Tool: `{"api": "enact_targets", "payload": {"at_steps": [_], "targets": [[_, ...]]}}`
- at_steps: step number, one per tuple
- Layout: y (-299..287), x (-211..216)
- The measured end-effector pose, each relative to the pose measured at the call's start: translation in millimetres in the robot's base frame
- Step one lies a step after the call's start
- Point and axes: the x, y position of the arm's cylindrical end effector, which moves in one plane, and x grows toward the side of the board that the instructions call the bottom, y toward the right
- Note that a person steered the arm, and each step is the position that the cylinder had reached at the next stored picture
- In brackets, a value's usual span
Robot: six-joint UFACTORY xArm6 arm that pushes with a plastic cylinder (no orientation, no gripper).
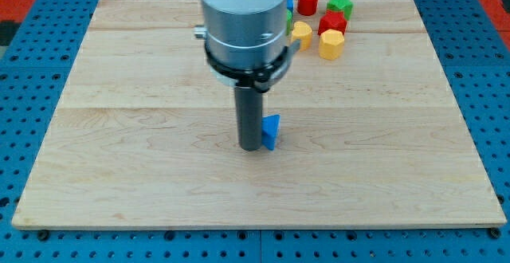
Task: Move the blue triangle towards the center of the board
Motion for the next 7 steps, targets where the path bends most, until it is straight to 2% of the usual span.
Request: {"api": "enact_targets", "payload": {"at_steps": [2, 4, 5, 7], "targets": [[42.2, -5.0], [84.6, -30.3], [80.4, -46.8], [33.7, -70.6]]}}
